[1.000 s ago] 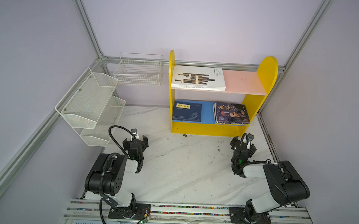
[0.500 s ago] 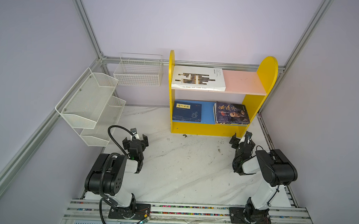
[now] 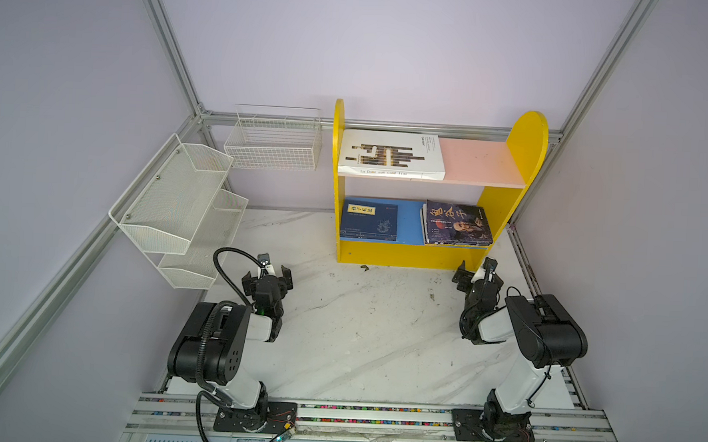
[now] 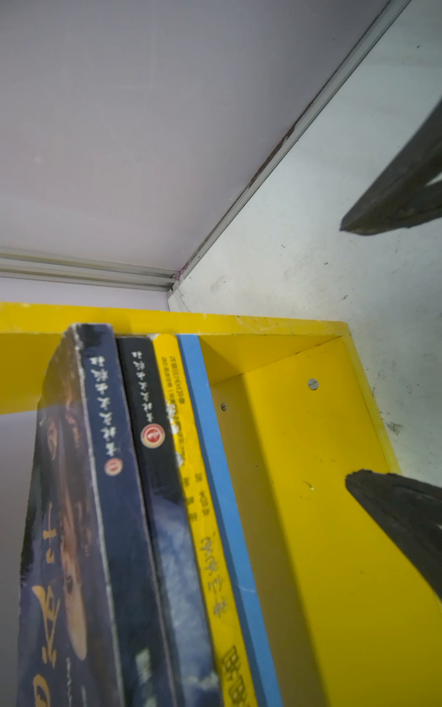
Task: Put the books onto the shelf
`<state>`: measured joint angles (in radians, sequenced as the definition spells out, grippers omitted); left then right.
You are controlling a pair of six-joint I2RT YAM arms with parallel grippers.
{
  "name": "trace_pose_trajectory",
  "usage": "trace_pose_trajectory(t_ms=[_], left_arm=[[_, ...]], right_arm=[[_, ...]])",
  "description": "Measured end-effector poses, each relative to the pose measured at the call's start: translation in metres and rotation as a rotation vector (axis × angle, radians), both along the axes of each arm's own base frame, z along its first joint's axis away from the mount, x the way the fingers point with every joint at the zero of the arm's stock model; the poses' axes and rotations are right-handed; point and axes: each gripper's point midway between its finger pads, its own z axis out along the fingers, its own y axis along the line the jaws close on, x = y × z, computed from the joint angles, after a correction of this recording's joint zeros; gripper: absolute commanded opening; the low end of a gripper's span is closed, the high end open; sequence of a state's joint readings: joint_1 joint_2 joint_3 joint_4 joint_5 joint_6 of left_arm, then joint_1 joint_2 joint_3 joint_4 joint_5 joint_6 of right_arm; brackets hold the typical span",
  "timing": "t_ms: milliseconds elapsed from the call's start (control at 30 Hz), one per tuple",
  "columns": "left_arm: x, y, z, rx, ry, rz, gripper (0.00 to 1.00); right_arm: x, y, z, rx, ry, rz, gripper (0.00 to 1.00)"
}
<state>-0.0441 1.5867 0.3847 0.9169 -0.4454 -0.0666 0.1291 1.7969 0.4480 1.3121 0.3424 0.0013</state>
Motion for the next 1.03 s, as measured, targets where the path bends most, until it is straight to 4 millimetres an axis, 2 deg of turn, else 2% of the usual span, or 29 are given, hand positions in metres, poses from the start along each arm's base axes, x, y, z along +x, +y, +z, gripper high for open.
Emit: trace_pose_trajectory(t_ms=[200,1033], left_arm=[[0.0,0.0,0.0,0.0,-0.001,0.0,0.99],[0.0,-0.001,0.0,-0.001,-0.002,-0.004,1.0]], right_arm=[[0.002,0.009,0.0,-0.012,0.005,0.054,0.97],[0.005,0.013,0.001,-0.01,0.005,0.091,0.97]])
